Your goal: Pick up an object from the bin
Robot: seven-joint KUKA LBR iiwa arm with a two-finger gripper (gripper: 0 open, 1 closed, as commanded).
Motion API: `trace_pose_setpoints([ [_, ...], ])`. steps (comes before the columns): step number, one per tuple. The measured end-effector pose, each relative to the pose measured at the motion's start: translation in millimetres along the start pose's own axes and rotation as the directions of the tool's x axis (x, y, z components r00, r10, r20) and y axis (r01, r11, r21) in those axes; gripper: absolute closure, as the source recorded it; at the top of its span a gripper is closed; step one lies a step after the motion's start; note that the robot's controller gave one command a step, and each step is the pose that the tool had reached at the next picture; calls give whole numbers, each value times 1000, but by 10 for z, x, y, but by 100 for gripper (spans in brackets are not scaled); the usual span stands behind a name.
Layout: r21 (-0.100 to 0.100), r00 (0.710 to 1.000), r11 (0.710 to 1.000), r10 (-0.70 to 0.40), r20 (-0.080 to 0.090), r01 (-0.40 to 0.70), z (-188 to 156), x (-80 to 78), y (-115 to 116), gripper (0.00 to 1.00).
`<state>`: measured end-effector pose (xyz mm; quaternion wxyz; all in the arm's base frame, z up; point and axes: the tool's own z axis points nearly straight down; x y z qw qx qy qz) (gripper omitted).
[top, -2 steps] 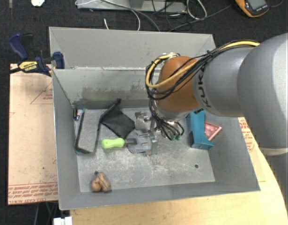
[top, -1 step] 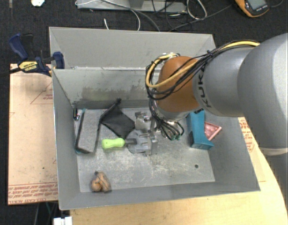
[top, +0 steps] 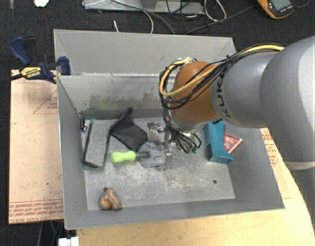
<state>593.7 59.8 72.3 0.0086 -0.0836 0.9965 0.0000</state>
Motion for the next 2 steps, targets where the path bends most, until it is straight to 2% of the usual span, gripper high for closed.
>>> trace_pose_setpoints([
  [2, 0, 1000, 1000, 0, 0, 0, 0, 0, 0, 100],
])
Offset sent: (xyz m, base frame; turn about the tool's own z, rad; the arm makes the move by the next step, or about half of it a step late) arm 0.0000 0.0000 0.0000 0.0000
